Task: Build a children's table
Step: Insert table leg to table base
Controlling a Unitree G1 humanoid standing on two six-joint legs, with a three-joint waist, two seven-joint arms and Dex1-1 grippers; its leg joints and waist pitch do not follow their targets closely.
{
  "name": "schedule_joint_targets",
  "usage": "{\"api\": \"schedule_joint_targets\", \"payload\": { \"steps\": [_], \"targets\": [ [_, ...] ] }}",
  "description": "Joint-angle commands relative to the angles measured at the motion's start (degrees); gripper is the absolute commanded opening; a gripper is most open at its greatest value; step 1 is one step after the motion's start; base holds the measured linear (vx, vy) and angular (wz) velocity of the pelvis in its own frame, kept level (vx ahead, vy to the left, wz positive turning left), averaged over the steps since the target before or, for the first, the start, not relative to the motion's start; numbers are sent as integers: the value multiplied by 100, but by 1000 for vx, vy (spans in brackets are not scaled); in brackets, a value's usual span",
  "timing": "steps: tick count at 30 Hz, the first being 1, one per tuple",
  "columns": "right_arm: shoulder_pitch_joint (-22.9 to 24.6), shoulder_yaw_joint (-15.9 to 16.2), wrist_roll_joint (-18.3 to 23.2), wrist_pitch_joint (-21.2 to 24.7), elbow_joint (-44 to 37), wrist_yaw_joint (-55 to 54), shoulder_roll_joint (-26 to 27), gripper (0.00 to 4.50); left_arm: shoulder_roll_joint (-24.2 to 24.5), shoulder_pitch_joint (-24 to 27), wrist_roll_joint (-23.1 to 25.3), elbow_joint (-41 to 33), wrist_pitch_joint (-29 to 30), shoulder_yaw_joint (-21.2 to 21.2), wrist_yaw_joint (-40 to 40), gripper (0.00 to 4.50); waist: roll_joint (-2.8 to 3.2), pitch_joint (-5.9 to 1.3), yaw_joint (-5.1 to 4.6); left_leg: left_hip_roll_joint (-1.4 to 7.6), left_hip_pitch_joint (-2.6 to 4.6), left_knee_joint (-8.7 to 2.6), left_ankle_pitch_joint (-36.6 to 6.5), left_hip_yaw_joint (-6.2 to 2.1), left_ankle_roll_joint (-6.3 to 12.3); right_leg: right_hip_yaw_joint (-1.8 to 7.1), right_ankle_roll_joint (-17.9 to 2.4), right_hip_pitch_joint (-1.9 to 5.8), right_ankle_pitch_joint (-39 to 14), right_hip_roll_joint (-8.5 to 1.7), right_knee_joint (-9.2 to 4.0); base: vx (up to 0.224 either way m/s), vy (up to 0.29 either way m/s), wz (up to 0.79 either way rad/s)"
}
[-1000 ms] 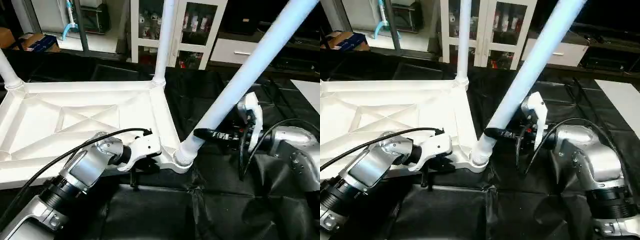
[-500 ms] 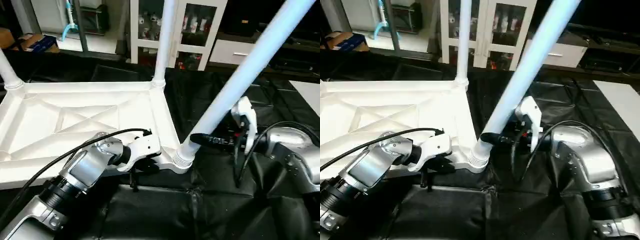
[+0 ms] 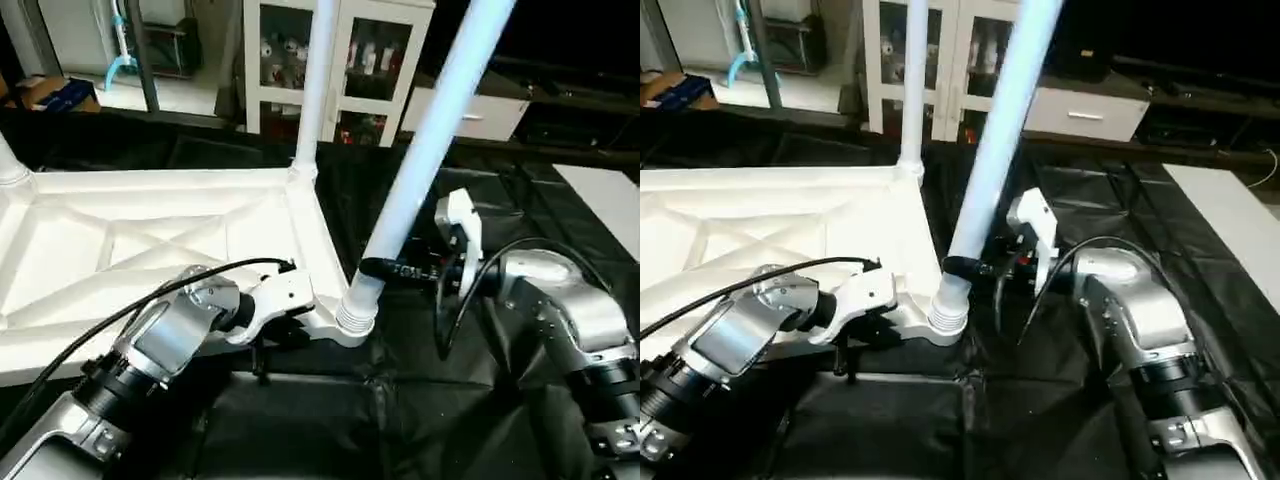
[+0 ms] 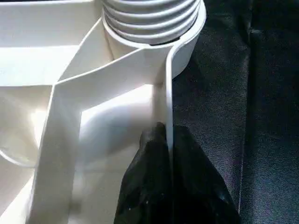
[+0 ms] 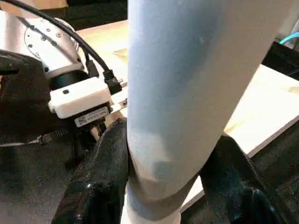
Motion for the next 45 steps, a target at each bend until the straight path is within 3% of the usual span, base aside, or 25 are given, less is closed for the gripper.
{"api": "schedule_joint_targets", "payload": {
  "steps": [1, 7, 14, 19, 20, 22, 27, 29, 31, 33, 34, 35, 37, 38, 40, 42, 43, 44, 45],
  "targets": [
    [386, 461, -795, 62, 428, -154, -231, 175, 10, 151, -86, -136, 33, -299, -314, 0, 90, -180, 14, 383, 63, -470, -1622, -233, -168, 229, -1171, 68, -1507, -437, -483, 0, 0, 0],
    [607, 374, -707, -96, 300, -98, -280, 175, 14, 178, -82, -170, 62, -279, -292, 0, 87, -183, 2, 391, 77, -494, -1856, -249, -218, 223, -1116, 46, -1648, -436, -505, 0, 0, 0],
    [790, 205, -676, -177, 266, -270, -317, 175, 21, 178, -73, -171, 53, -290, -294, 0, 83, -193, 10, 397, 64, -500, -1695, -243, -167, 228, -1154, 58, -1378, -431, -486, 0, 0, 0],
    [839, 94, -657, -221, 284, -423, -280, 175, 18, 164, -70, -158, 42, -304, -301, 0, 85, -174, 5, 399, 71, -512, -1901, -254, -206, 230, -1089, 36, -1718, -438, -520, 0, 0, 0],
    [853, 89, -636, -225, 279, -414, -281, 175, 15, 156, -77, -154, 45, -310, -318, 0, 142, -170, 5, 398, 75, -517, -1951, -265, -234, 234, -1074, 30, -1758, -442, -521, 0, 0, 0],
    [881, 87, -584, -175, 237, -352, -280, 175, 11, 151, -81, -148, 43, -311, -324, 0, 108, -173, -6, 397, 77, -518, -2015, -261, -245, 230, -1050, 24, -1782, -430, -534, 0, 0, 0],
    [916, 51, -564, -120, 174, -406, -233, 175, -3, 133, -77, -136, 72, -288, -280, 0, 107, -173, 0, 402, 74, -525, -1969, -258, -237, 233, -1071, 23, -1668, -430, -527, 0, 0, 0],
    [863, -52, -724, -219, 399, -826, -110, 175, -102, 141, -122, -131, 232, -167, -111, 0, 82, -165, -8, 401, 72, -527, -1997, -255, -246, 234, -1062, 14, -1751, -433, -539, 0, 0, 0],
    [847, -91, -764, -254, 480, -968, -67, 175, -152, 145, -160, -129, 300, -117, -58, 0, 96, -152, -12, 395, 82, -527, -2147, -264, -293, 235, -1013, -9, -2027, -440, -561, 0, 0, 0],
    [740, -334, -932, -392, 892, -1793, 201, 175, -414, 126, -266, -164, 607, 119, 263, 0, 96, -140, -33, 396, 82, -535, -2254, -273, -330, 236, -976, -30, -2190, -442, -573, 0, 0, 0],
    [639, -494, -1113, -526, 1233, -2500, 401, 175, -652, 96, -347, -203, 878, 322, 548, 0, 101, -124, -98, 376, 95, -527, -2540, -299, -437, 215, -910, -83, -2578, -439, -601, 0, 0, 0],
    [597, -538, -1194, -593, 1360, -2766, 468, 175, -736, 80, -363, -217, 968, 390, 654, 0, 80, -130, -166, 354, 43, -539, -2628, -349, -490, 184, -801, -42, -2834, -447, -606, 0, 0, 0],
    [429, -700, -1422, -787, 1784, -3757, 745, 175, -1004, -6, -344, -245, 1193, 581, 1032, 0, 105, -160, -242, 363, -47, -586, -2449, -411, -542, 171, -747, 29, -2598, -462, -569, -14, 15, -11],
    [276, -854, -1541, -957, 2126, -4607, 1028, 175, -1204, -109, -256, -245, 1303, 679, 1342, 0, 114, -147, -305, 348, -43, -587, -2538, -418, -541, 160, -773, -3, -2546, -455, -595, -34, 26, -21],
    [235, -899, -1545, -1018, 2221, -4811, 1115, 175, -1262, -137, -227, -241, 1317, 708, 1435, 0, 132, -182, -349, 334, -29, -571, -2478, -425, -541, 165, -798, -3, -2363, -464, -606, -17, 13, -11],
    [157, -972, -1649, -1217, 2384, -5459, 1347, 175, -1441, -207, -214, -231, 1376, 819, 1646, 0, 142, -240, -315, 350, 32, -530, -2110, -363, -503, 152, -957, -18, -1517, -445, -591, 0, 0, 0],
    [113, -1009, -1712, -1308, 2464, -5868, 1501, 175, -1524, -243, -187, -238, 1405, 856, 1757, 0, 123, -244, -253, 337, 51, -490, -1733, -274, -410, 168, -1090, -53, -988, -434, -577, 0, 0, 0],
    [-51, -971, -1885, -1558, 2695, -6627, 1822, 175, -1739, -305, -170, -229, 1476, 921, 1982, 0, 91, -235, -190, 321, 45, -460, -1498, -212, -296, 183, -1129, -64, -897, -426, -572, 23, -24, 21],
    [-51, -971, -1885, -1558, 2695, -6627, 1822, 175, -1739, -305, -170, -229, 1476, 921, 1982, 0, 84, -230, -166, 313, 48, -450, -1443, -193, -267, 193, -1129, -75, -959, -428, -574, 38, -36, 22]
  ]
}}
